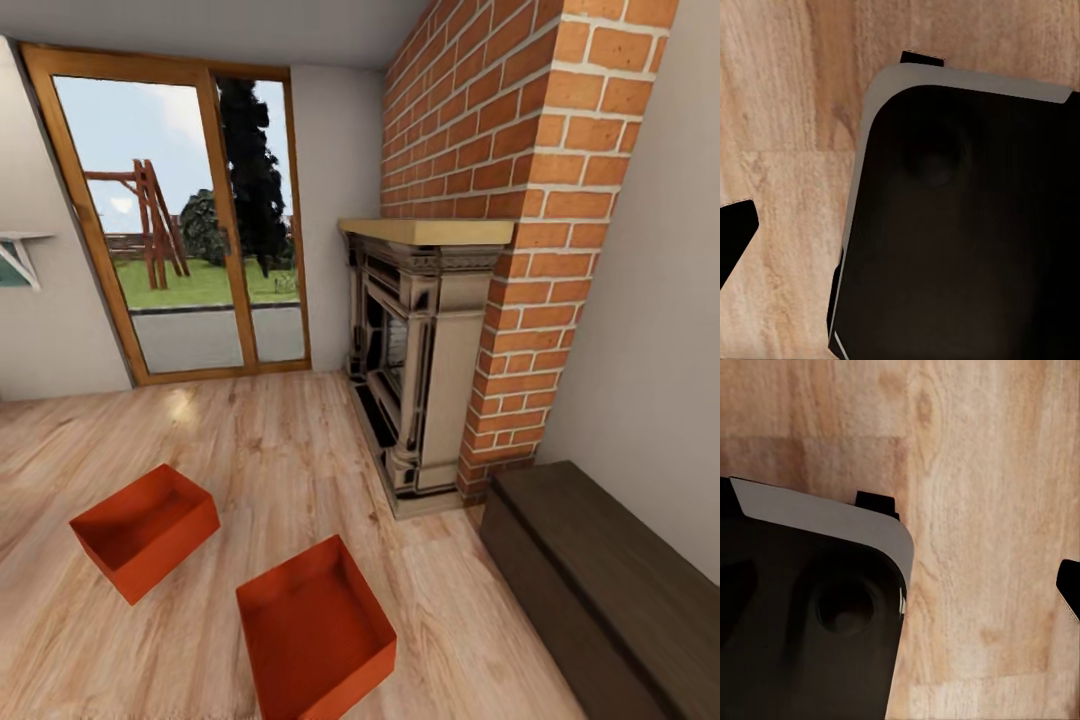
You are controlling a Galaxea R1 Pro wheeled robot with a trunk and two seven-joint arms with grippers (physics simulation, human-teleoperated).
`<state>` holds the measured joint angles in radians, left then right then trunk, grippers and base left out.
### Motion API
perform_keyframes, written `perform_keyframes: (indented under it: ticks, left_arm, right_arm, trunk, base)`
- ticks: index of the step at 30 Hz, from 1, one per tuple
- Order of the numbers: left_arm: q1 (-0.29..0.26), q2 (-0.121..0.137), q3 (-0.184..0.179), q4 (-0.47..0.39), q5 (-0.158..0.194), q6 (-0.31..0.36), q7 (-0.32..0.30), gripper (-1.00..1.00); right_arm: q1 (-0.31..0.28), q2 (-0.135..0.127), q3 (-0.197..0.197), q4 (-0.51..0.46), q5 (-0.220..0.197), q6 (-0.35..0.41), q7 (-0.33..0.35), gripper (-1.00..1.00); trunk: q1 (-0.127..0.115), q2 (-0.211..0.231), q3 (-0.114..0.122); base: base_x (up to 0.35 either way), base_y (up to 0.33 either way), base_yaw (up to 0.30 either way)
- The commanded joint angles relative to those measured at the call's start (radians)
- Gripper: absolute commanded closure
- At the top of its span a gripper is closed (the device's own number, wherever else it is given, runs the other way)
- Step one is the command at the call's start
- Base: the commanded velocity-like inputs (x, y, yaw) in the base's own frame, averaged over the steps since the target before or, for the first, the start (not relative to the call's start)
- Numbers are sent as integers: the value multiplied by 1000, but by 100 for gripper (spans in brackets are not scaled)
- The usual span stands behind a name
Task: Move the two storage containers from the living room to the garage. In the garage, place one container on the floor and stack the other container on top of it (either order is fine).
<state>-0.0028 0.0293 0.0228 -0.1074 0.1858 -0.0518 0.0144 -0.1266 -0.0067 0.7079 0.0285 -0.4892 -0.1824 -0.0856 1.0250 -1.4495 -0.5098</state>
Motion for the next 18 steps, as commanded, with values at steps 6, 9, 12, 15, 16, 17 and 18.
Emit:
perform_keyframes:
  ticks: [6, 9, 12, 15, 16, 17, 18]
  left_arm:
    - [0, 0, 2, 0, 4, -2, 1, -100]
    - [0, 0, 2, 0, 4, -2, 1, -100]
    - [0, 1, 2, 0, 4, -2, 1, -100]
    - [0, 0, 2, 0, 4, -2, 1, -100]
    - [0, 0, 2, 0, 4, -2, 1, -100]
    - [0, 0, 2, 0, 4, -2, 1, -100]
    - [0, 0, 2, 0, 4, -2, 1, -100]
  right_arm:
    - [-1, 1, 8, 3, -8, -5, 0, -100]
    - [-1, 1, 8, 2, -8, -5, 0, -100]
    - [-1, 1, 8, 2, -8, -5, 0, -100]
    - [-1, 1, 8, 2, -8, -5, 0, -100]
    - [-1, 1, 8, 2, -8, -5, 0, -100]
    - [-1, 1, 8, 2, -8, -5, 0, -100]
    - [-1, 1, 8, 2, -8, -5, 0, -100]
  trunk:
    - [0, 0, -1]
    - [0, 0, -1]
    - [0, 0, -1]
    - [0, 0, -1]
    - [0, 0, -1]
    - [0, 0, -1]
    - [0, 0, -1]
  base:
    - [0, 0, 270]
    - [0, 0, 270]
    - [0, 0, 270]
    - [0, 0, 270]
    - [0, 0, 270]
    - [0, 0, 270]
    - [0, 0, 270]
